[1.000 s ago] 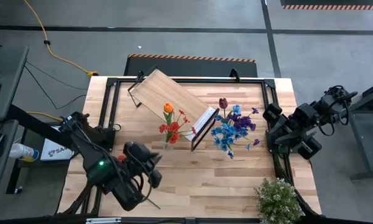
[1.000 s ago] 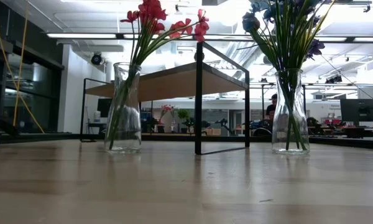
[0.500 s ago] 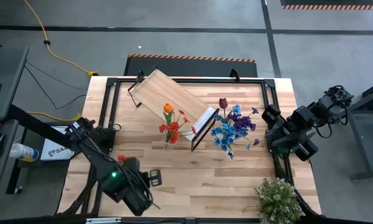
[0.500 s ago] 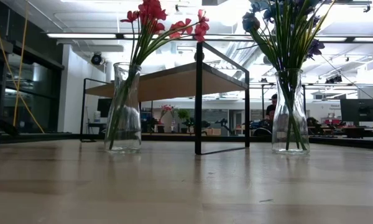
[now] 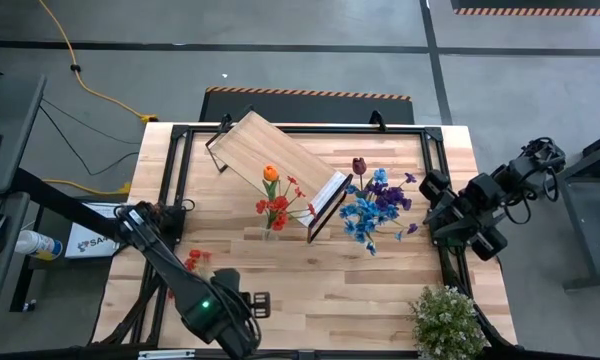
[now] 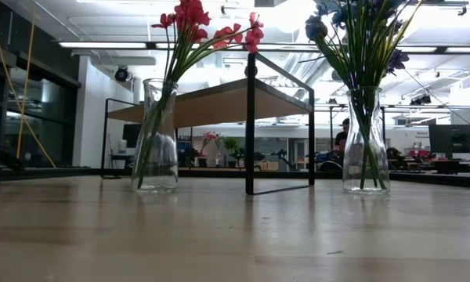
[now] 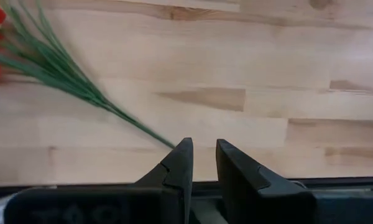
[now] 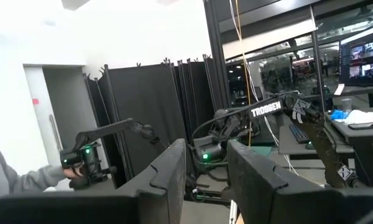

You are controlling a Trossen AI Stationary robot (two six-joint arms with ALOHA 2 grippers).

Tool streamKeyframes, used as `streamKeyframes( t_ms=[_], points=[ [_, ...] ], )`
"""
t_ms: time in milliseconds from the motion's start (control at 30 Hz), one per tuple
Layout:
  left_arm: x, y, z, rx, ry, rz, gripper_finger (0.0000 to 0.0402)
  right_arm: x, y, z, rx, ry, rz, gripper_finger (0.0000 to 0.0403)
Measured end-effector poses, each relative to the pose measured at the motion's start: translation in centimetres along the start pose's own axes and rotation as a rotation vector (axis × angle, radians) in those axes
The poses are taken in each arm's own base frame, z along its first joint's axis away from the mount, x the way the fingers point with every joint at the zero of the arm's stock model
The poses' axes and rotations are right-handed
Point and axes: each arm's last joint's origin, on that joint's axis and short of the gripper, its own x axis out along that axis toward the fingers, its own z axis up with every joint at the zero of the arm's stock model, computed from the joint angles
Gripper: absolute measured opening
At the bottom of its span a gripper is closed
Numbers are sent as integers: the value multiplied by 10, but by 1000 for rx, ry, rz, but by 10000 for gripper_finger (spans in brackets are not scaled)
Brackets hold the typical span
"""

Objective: Pick and place flowers into a vace then onto a shelf
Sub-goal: Put the red flowers into the left transparent flower vase

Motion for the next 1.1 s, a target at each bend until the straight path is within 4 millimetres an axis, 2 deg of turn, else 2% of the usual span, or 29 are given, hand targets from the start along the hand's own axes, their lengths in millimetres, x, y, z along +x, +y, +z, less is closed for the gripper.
streamKeyframes(
  t_ms=[200,300,367,600,733,800,933,1100],
  points=[
    [7,-1,-4,30,-15,11,104,0,0,0,5,1,6,110],
    [7,-2,-5,50,-6,2,117,0,1,0,7,6,34,110],
    [7,-3,-5,66,-3,-4,139,0,1,0,7,8,44,110],
    [8,-3,-6,54,-5,-4,265,0,1,0,8,8,45,110],
    [8,-6,-8,44,-3,-54,319,0,1,0,7,7,45,110],
    [8,-7,-8,40,-4,-68,340,0,1,0,7,8,45,110],
    [10,0,-4,-145,-34,16,369,0,1,0,7,8,44,110],
    [38,-1,-3,-204,55,225,387,0,2,0,7,11,63,110]
  ],
)
